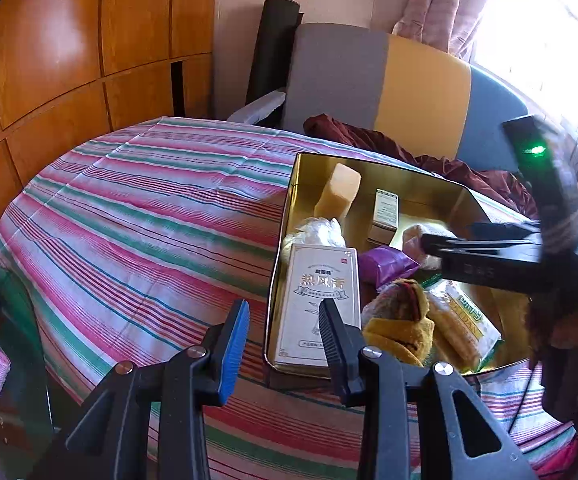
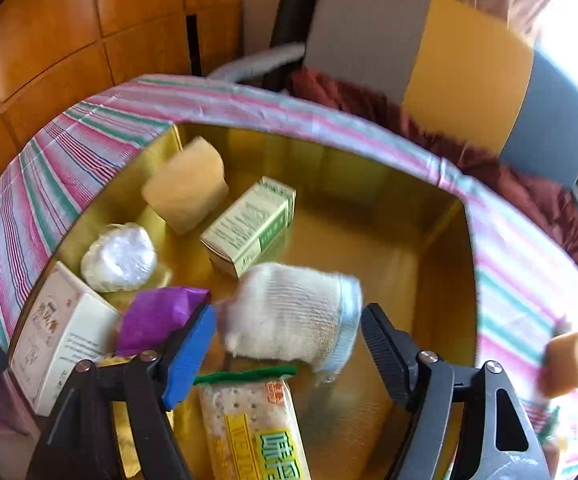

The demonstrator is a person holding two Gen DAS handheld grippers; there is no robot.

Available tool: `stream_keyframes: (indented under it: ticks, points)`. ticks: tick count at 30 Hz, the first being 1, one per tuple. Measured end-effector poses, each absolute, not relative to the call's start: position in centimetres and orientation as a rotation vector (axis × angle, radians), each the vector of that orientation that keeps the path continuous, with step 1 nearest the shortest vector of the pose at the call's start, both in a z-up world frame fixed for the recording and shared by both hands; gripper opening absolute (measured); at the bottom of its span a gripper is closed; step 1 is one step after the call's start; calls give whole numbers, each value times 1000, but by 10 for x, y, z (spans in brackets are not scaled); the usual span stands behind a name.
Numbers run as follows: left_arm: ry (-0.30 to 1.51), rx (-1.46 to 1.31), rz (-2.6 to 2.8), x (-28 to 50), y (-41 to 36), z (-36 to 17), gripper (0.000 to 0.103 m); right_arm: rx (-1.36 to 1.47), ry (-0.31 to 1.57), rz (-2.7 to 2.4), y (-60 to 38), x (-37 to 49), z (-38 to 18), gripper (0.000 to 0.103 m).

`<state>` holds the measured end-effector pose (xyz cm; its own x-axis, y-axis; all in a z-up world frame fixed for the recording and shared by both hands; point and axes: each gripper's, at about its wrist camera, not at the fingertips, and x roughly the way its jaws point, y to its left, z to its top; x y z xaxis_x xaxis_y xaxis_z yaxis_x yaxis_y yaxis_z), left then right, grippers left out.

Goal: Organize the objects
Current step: 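Carry the beige knitted sock into the gold tray and open the right gripper, then move both grippers from the tray toward the yellow sponge and cracker pack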

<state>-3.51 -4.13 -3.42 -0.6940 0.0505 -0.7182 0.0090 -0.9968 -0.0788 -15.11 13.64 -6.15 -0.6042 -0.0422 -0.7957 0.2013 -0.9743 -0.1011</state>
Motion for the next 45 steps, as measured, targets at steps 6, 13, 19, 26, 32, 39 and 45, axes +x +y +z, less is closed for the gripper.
stream_keyframes:
  ticks: [6, 13, 19, 26, 32, 39, 45]
  points:
    - [-121, -1225, 2880, -34, -43, -33, 36, 1172, 349, -2770, 126, -111, -25, 83]
    - [-101, -1221, 2876, -28, -36, -29, 36, 1016, 386, -2836, 121, -68, 20, 89]
    - [-61, -1193, 2872, -22, -24, -21, 36, 950, 358, -2864, 128, -35, 47, 90]
    - [-8, -1165, 2855, -19, -6, -13, 36, 883, 343, -2908, 143, -10, 68, 91]
    - [44, -1140, 2837, -16, 13, -6, 36, 849, 327, -2946, 162, 2, 82, 92]
    - [100, -1119, 2810, -16, 34, 0, 36, 821, 287, -3000, 190, 14, 93, 93]
    - [148, -1095, 2778, -17, 56, 5, 36, 817, 268, -3049, 215, 19, 98, 93]
